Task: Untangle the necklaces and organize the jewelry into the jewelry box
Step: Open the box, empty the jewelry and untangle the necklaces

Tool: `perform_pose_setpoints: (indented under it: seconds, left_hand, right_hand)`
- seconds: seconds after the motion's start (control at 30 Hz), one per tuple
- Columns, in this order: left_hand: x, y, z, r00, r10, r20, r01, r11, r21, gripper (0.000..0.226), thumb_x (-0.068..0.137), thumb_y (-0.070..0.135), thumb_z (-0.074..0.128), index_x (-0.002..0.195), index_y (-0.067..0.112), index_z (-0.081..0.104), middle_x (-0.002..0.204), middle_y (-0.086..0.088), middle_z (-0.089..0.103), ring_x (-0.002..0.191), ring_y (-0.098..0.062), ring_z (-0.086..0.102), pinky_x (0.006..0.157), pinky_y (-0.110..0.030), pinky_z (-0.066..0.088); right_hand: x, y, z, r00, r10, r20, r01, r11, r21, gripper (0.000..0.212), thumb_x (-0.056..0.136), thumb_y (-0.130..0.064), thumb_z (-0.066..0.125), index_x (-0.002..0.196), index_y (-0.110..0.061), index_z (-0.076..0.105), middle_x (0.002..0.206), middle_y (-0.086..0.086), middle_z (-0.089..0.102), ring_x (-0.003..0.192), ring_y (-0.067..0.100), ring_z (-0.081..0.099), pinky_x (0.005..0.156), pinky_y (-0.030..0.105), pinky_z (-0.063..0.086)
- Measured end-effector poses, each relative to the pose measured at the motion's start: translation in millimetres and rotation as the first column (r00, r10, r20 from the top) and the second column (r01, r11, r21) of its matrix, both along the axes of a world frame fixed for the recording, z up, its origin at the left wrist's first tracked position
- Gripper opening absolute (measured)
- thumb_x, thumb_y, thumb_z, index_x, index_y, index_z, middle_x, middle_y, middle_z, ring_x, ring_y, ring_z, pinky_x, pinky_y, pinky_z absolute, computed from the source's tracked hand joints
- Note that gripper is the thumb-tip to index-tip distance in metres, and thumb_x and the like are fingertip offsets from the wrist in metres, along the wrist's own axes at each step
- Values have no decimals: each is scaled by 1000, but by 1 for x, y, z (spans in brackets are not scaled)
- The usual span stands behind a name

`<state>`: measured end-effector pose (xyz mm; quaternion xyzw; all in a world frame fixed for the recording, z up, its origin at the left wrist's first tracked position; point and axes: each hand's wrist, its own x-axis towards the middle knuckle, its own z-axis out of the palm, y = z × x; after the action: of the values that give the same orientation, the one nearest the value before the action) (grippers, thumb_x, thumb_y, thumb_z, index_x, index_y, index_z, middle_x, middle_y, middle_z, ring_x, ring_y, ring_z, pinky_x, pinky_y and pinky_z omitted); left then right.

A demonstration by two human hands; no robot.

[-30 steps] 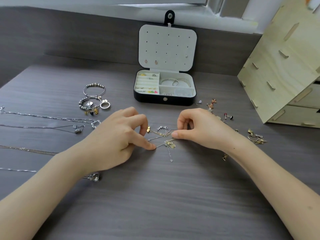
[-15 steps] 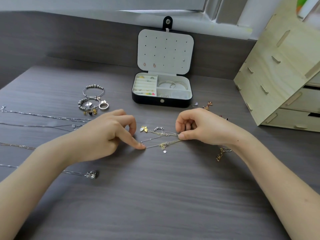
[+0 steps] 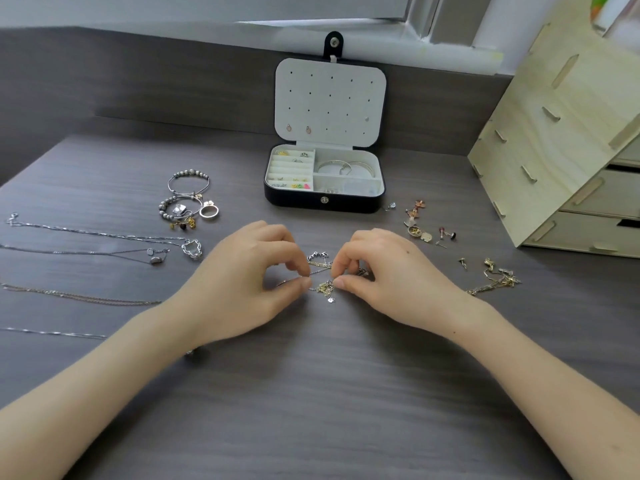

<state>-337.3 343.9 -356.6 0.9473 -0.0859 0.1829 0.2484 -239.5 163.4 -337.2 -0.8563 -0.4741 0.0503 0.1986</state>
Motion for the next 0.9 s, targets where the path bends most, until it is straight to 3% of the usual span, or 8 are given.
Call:
perform_pose_setpoints:
  seconds: [0.2,0.4,0.63,0.8,0.9]
  left_hand:
    - [10,-12,-11,998,-48,-33,51,994,94,30,81,41,47,81,19,66,80,7,57,72,-14,46,67,-22,36]
    - [10,-14,-12,997,-61,-44,64,995,78,28,82,38,45,79,17,63,75,7,54,67,-12,44,63,-18,31]
    - [7,-18,-12,997,-66,-39,73,972,221,25,88,27,39,76,13,57,73,-1,56,64,-23,52,63,-25,32]
    - [4,-8,-11,996,-83,-23,85,987,138,20,88,24,37,78,15,51,75,10,49,71,-12,38,65,-21,30]
    - [3,-9,-9,992,-54,-115,50,998,-37,15,88,26,41,81,17,50,74,19,48,75,-7,41,67,-19,33]
  right_hand:
    - [1,-1,-5,999,43,30,-41,997,-68,8,92,-27,56,93,-22,61,86,-13,48,84,8,37,76,20,28]
    - [4,-5,-2,984,83,-155,-74,995,66,17,94,-23,53,80,-33,49,75,-22,45,78,-5,41,73,9,30]
    - [11,-16,-1,976,89,-199,-80,995,52,15,90,-32,48,76,-39,46,81,-17,51,80,5,43,75,14,31]
    - [10,-18,1,988,79,-132,-86,995,-47,24,93,-21,55,77,-36,45,82,-19,48,84,5,40,77,13,30]
    - [5,-15,0,991,81,-105,-86,995,-42,18,93,-17,54,81,-29,47,80,-20,45,84,5,39,78,10,29]
